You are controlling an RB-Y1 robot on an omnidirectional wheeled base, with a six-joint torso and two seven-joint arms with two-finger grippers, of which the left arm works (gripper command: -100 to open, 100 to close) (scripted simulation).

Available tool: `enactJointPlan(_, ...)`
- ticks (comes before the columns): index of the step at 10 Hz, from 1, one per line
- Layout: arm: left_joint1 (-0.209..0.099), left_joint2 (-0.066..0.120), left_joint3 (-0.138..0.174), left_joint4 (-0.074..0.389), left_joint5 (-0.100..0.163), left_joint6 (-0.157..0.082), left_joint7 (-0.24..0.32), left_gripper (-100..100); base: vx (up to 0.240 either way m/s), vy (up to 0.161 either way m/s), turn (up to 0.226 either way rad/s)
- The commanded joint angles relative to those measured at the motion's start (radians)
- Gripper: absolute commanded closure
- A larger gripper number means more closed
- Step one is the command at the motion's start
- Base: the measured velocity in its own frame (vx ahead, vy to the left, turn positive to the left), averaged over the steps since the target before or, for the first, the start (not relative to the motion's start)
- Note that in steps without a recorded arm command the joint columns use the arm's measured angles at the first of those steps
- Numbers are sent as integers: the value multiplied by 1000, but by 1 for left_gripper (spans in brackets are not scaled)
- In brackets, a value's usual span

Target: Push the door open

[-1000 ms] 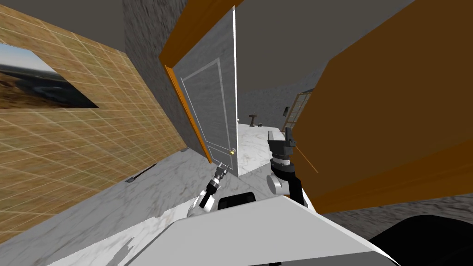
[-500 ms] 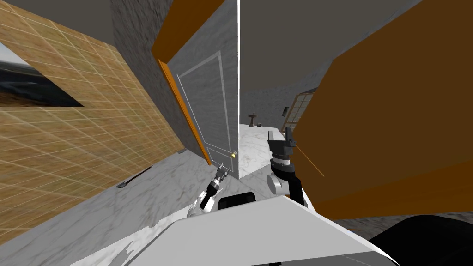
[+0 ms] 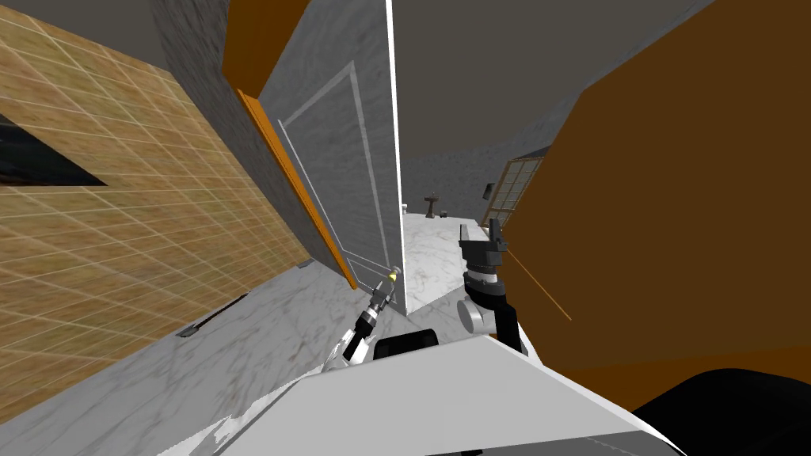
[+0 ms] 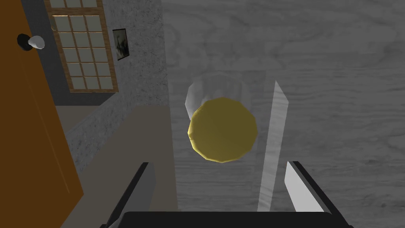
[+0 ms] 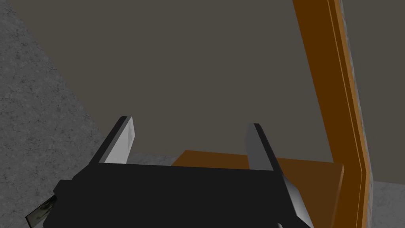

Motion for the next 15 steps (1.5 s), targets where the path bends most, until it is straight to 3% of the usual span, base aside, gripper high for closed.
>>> enactJointPlan(1,2,-6,3,6,2,-3,-9,-100,190,-88,-22)
enactJointPlan(4,5,-10,5,7,2,-4,-13,-100,176,-64,-12)
enactJointPlan(5,5,-10,5,7,2,-4,-13,100,-11,1,-8)
enactJointPlan(10,5,-10,5,7,2,-4,-13,100,-9,2,-6)
enactJointPlan(15,-5,-12,4,15,34,-1,107,100,16,-11,-11)
